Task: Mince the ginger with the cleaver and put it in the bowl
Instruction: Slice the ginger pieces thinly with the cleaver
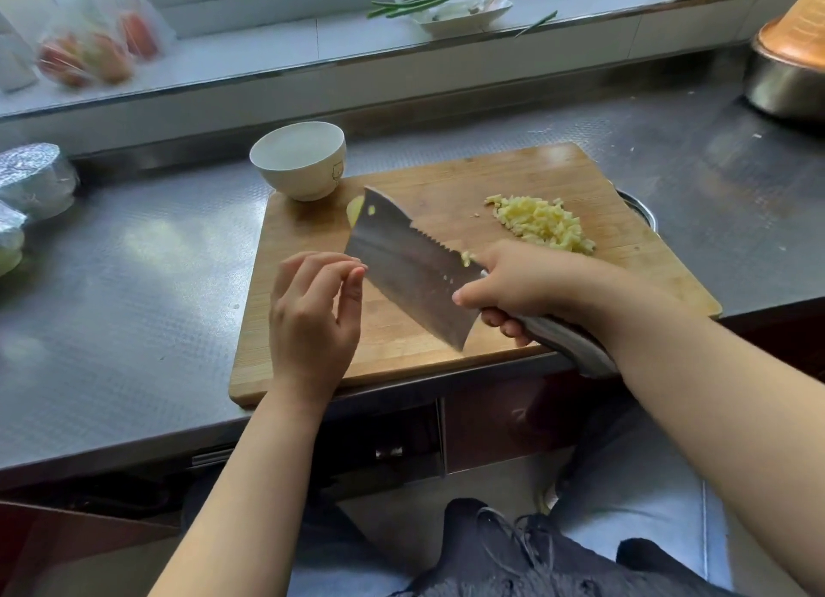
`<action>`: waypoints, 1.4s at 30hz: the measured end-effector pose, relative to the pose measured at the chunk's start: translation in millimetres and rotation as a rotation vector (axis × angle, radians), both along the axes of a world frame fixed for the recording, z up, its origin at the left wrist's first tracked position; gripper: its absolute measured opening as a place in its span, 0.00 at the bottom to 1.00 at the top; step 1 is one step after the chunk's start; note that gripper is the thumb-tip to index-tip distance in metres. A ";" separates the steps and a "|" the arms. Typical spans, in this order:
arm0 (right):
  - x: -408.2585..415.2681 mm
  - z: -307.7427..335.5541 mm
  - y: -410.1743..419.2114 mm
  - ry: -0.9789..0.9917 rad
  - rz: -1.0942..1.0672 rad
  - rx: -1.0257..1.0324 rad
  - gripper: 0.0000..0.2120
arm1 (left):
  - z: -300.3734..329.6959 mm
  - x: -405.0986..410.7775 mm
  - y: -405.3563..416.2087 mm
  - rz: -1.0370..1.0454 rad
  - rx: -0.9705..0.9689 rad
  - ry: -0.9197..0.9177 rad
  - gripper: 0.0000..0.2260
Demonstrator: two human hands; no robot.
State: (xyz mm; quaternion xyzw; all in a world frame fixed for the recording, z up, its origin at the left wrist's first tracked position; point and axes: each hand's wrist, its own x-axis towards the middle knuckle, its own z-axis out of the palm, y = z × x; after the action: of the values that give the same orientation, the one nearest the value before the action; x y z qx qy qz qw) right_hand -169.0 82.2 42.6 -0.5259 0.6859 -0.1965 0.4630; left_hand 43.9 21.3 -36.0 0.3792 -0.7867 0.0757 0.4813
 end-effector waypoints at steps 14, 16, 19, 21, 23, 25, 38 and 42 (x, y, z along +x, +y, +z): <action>-101.3 10.3 -0.2 0.143 -0.238 -0.021 0.04 | 15.0 -36.3 -13.5 -0.097 0.098 -0.141 0.09; -99.8 12.4 2.7 0.133 -0.219 -0.054 0.05 | 15.3 -39.8 -16.6 -0.104 0.115 -0.158 0.08; -96.9 20.3 9.9 0.123 -0.175 -0.176 0.08 | 20.0 -47.3 -21.5 -0.121 0.118 -0.128 0.07; -93.9 27.4 16.1 0.166 -0.127 -0.315 0.07 | 30.3 -52.6 -22.3 -0.176 0.097 -0.020 0.07; -93.0 28.4 22.4 0.262 -0.077 -0.451 0.11 | 48.1 -55.5 -21.6 -0.246 0.038 0.169 0.06; -95.7 20.8 26.8 0.446 -0.046 -0.516 0.15 | 70.9 -56.8 -23.6 -0.280 0.013 0.331 0.08; -73.9 -9.4 45.2 0.955 0.033 -0.455 0.23 | 81.1 -150.0 -22.8 -0.390 0.311 -0.927 0.20; -74.1 -13.2 51.3 0.995 0.034 -0.462 0.23 | 70.1 -167.6 -27.4 -0.429 0.370 -1.058 0.21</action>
State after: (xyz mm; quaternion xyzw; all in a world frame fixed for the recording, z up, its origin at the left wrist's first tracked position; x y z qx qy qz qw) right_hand -243.1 133.5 29.4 -0.6544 0.7525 -0.0620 -0.0416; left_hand -123.8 -6.0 34.1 0.2003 -0.9785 0.0173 -0.0452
